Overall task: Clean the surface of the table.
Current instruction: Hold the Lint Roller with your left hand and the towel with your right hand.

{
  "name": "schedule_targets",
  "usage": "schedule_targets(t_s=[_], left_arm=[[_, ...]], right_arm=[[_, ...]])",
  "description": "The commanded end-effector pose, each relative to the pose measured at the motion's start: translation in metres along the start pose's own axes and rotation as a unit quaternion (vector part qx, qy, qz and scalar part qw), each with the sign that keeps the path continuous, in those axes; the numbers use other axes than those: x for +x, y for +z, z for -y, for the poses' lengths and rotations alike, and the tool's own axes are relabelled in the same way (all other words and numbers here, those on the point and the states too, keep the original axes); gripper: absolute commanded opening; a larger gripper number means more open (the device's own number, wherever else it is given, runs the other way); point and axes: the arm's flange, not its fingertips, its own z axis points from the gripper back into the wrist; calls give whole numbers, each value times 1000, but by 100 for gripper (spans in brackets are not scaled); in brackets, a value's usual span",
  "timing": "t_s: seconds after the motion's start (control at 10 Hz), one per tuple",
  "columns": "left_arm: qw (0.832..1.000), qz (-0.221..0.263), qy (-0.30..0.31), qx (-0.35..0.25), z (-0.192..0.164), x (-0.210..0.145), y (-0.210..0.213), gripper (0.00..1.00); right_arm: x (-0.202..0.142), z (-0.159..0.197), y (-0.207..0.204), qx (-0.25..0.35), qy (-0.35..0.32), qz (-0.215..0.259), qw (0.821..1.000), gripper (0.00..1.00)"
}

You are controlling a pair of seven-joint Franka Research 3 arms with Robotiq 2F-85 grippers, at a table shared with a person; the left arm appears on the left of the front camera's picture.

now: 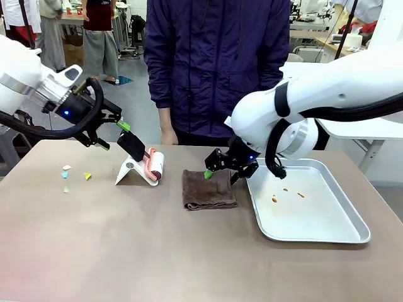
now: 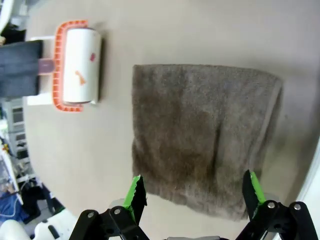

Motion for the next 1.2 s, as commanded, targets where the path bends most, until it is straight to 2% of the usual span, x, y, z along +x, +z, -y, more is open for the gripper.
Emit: schedule_targets(t_s=[0.0, 0.3, 0.5, 1.1], left_arm=[[1000, -2, 22, -4, 2, 19, -7, 100], [1000, -3, 11, 2, 1, 22, -15, 100], [1000, -8, 14, -5, -1, 22, -16, 100], [1000, -12, 6, -8, -4, 24, -21, 100]], right_arm=[[16, -12, -9, -36, -5, 2, 999, 100], [21, -12, -31, -96, -51, -3, 994, 100], [20, -16, -28, -129, -69, 3, 989, 100], [25, -19, -41, -173, -82, 15, 981, 100]])
